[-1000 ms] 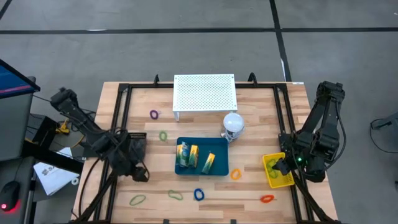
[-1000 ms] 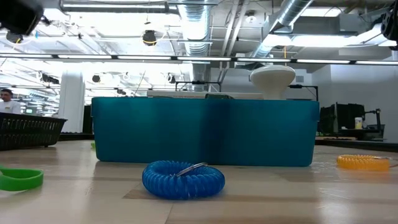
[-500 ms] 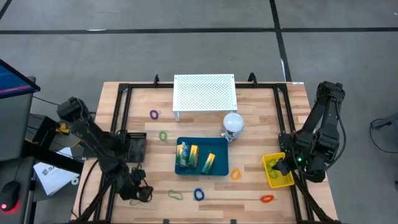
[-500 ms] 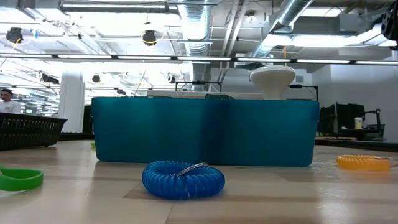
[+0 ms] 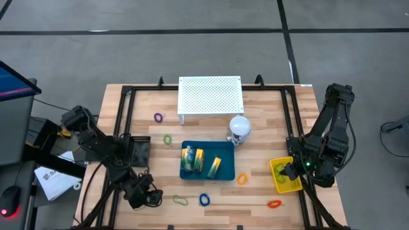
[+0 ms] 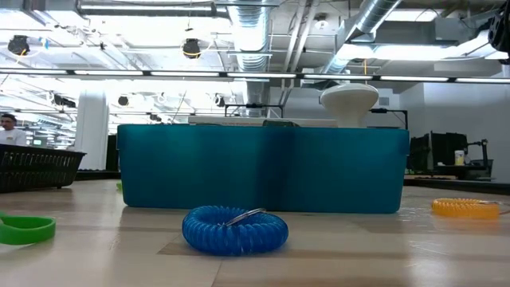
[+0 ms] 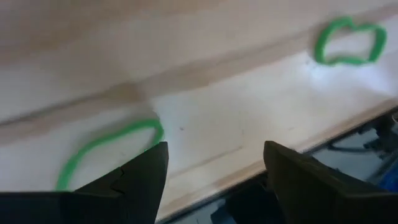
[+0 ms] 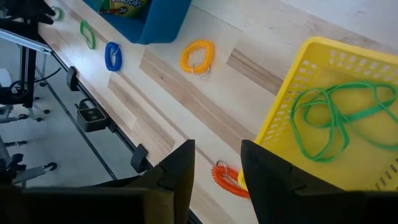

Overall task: Pick & Place Office Desk Supplies
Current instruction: Put the left green rubber band into the yellow bin

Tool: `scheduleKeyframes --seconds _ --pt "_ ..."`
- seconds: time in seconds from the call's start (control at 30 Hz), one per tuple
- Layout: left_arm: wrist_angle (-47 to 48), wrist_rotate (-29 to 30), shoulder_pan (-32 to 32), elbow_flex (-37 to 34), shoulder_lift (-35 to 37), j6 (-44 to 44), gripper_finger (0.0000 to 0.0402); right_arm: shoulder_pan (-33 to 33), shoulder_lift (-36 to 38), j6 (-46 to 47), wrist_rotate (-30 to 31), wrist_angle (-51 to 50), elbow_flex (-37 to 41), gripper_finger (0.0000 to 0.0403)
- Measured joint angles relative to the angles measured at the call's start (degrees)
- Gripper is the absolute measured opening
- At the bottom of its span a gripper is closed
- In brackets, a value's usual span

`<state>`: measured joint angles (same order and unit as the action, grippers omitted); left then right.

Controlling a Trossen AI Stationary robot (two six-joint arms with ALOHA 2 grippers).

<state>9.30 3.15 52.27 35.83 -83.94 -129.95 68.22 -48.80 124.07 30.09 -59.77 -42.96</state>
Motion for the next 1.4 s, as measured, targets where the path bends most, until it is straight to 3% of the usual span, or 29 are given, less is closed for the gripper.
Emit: scheduleKeyframes --seconds 0.57,1.4 --pt "1.2 -0.1 0.0 0.0 0.0 0.2 0.0195 0.0 0.0 0.0 0.0 -0.2 0.0 0.0128" --pt "2.3 -2.5 0.0 0.0 -1.4 0.4 0.0191 0.0 0.0 -0.2 0.0 -0.2 0.0 0.0128"
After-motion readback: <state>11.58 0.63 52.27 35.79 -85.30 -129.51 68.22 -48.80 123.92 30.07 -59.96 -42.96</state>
